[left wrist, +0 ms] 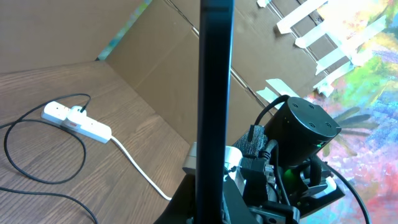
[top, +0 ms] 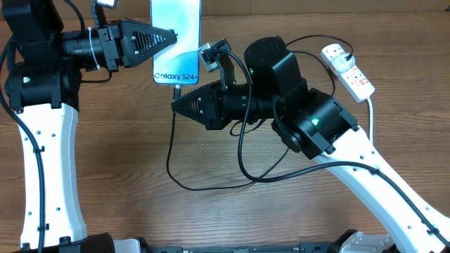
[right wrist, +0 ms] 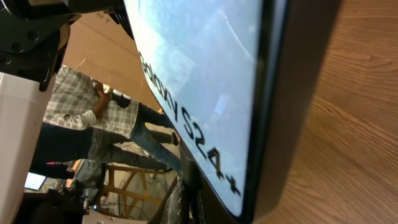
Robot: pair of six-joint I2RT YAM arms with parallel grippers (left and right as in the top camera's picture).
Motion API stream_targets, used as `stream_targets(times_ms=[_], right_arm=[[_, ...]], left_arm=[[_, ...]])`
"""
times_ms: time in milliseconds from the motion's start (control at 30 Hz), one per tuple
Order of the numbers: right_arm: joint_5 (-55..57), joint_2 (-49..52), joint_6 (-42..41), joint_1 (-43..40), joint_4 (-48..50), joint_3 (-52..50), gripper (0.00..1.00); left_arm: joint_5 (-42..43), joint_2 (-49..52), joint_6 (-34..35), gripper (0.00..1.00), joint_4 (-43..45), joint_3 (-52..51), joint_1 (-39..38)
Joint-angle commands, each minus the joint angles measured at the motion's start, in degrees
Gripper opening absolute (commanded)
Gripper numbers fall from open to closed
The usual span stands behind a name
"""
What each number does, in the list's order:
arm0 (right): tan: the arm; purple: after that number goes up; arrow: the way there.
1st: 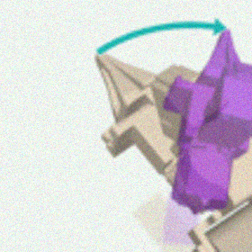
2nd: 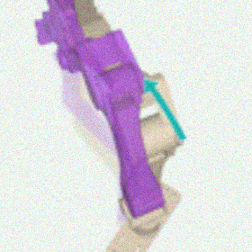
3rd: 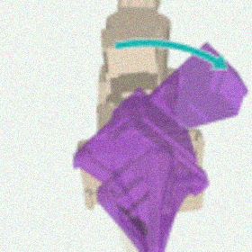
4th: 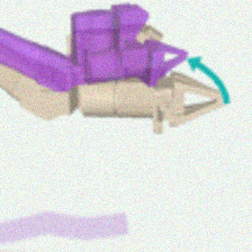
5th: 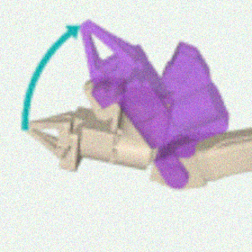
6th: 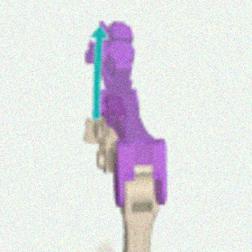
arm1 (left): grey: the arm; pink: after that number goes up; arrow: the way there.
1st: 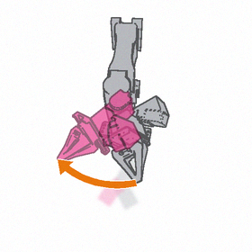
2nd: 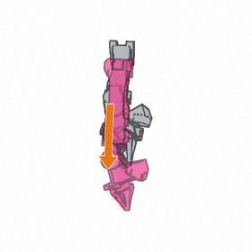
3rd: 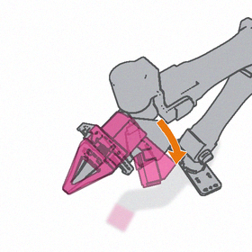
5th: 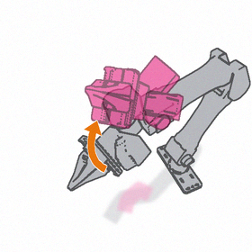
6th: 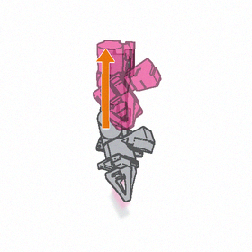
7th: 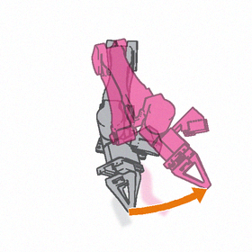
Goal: Plug charger to phone and switch on socket
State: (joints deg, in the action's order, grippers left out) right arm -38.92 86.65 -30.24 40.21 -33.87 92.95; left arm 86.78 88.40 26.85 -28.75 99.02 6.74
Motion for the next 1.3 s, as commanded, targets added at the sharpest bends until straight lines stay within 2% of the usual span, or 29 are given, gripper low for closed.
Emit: stream_targets(times_ms=[0,700,833,1267], right_arm=[[-0.46,0.15,0.28,-0.44,0.79,0.09,0.04],[-1.20,0.15,0.72,-0.52,1.95,0.09,0.04],[-1.33,0.15,0.68,-1.38,1.86,0.09,0.04],[-5.31,0.15,0.74,-4.35,1.73,0.09,0.04]], left_arm=[[3.76,-0.28,-1.18,0.04,-0.09,0.76,-1.62],[3.76,-0.28,-1.40,0.04,-0.66,0.44,-1.64],[3.76,-0.28,-3.76,0.04,-2.82,0.44,-1.64],[3.76,-0.28,-3.78,0.04,-2.75,0.44,-1.64]])
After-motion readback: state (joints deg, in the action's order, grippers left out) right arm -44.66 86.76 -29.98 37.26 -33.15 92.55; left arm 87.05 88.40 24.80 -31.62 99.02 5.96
